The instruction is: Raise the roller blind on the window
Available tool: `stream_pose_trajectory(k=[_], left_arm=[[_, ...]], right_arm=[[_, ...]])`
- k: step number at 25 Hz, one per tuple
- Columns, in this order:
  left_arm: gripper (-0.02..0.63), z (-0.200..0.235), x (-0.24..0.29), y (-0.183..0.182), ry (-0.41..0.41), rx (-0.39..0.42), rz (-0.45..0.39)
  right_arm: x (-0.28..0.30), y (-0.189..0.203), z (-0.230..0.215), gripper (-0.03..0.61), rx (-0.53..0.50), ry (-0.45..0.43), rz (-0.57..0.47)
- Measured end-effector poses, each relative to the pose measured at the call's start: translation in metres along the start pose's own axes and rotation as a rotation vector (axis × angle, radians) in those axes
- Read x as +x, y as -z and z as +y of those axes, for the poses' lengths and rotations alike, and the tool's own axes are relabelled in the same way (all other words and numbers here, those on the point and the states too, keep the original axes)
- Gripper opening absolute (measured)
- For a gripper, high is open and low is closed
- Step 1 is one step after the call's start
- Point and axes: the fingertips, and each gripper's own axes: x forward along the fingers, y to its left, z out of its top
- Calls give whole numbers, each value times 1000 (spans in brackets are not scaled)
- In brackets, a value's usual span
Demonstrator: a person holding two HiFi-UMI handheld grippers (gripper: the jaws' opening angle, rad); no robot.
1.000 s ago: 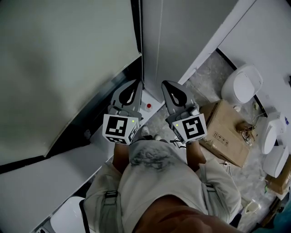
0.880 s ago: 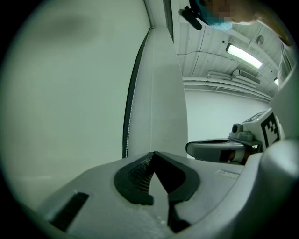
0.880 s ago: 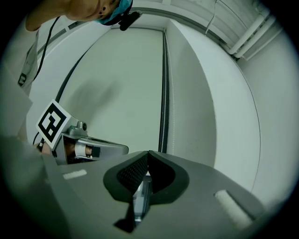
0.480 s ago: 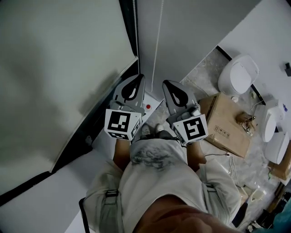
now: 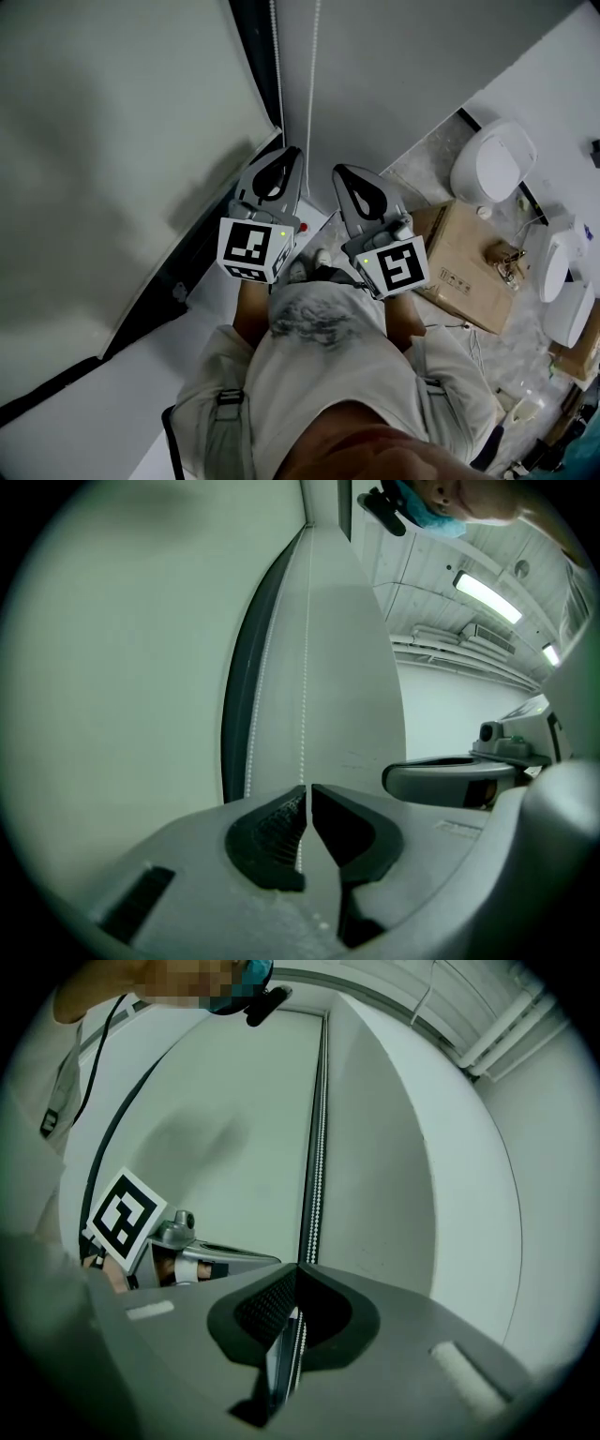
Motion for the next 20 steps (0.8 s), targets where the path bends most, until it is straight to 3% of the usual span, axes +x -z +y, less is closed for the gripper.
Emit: stream_pose_trajectory(k=[20], left_arm=[[81, 4, 45, 17, 26, 7, 24]], right_arm=[[7, 7, -11, 11, -9, 0, -31]])
